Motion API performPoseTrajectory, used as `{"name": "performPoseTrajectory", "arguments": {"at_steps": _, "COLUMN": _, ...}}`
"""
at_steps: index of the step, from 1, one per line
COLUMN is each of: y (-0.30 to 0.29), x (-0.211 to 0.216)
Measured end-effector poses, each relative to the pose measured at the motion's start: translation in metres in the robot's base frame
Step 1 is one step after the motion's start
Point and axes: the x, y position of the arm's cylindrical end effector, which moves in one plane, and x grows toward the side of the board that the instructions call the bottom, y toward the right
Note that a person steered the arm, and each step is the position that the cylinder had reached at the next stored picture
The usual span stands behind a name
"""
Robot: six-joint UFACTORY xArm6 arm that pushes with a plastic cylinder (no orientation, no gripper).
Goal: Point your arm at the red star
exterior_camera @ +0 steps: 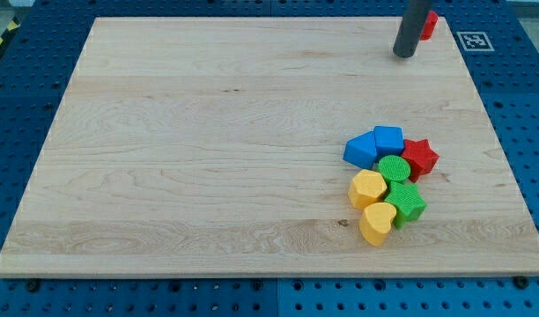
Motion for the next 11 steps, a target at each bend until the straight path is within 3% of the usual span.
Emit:
{"name": "performPoseTrajectory", "arguments": {"at_steps": 1, "y": 0.0, "x": 0.008}}
{"name": "performPoseTrajectory", "arguments": {"at_steps": 4, "y": 0.013, "x": 0.098}}
{"name": "performPoseTrajectory", "arguments": {"at_steps": 6, "y": 0.013, "x": 0.108}}
{"name": "performPoseTrajectory", "arguments": {"at_steps": 11, "y": 0.013, "x": 0.195}}
